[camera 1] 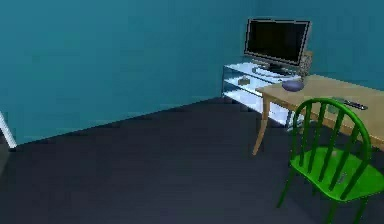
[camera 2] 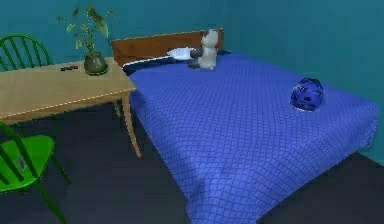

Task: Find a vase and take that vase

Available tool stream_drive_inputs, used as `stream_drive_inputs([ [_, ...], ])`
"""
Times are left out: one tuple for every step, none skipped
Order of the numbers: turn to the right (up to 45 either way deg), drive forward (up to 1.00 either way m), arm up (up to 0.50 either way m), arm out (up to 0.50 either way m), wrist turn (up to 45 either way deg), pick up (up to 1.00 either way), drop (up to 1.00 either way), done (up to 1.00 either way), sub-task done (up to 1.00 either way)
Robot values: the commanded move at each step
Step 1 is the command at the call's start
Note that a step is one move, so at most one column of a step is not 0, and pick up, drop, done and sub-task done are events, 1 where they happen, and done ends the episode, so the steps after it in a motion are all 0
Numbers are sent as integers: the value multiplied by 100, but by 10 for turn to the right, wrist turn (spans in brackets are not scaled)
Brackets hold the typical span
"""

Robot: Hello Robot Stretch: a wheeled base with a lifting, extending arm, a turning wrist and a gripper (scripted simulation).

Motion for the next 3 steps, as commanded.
stream_drive_inputs([
  [-450,0,0,0,0,0,0,0,0],
  [-210,0,0,0,0,0,0,0,0],
  [0,100,0,0,0,0,0,0,0],
])
